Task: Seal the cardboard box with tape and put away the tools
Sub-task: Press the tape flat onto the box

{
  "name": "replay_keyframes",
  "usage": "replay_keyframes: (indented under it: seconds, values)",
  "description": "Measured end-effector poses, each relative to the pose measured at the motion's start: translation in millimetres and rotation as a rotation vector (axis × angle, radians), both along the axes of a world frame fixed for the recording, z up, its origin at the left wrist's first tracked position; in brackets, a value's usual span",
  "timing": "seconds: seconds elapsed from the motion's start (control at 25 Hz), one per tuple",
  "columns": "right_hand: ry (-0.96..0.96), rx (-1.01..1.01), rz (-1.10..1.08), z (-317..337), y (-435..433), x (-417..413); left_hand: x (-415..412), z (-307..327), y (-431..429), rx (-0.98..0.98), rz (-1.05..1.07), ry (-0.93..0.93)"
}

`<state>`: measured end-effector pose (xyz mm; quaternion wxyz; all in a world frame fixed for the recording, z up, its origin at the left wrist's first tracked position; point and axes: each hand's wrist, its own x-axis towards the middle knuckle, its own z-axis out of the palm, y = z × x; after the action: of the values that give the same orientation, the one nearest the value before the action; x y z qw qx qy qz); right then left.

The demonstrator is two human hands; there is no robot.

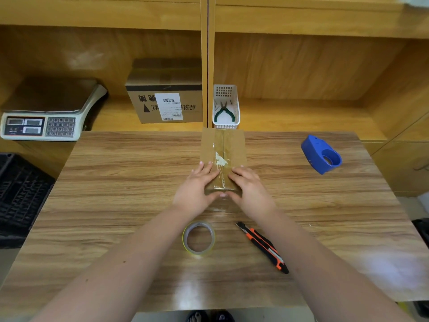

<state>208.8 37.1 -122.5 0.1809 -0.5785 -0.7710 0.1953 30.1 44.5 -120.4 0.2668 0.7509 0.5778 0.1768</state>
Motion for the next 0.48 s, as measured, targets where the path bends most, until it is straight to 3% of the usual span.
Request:
replay_keyframes:
  seconds: [0.48]
  values:
    - [-0.045,0.164,-0.009,-13,-2,0,-6,-9,3,0.132,-0.093,0.209]
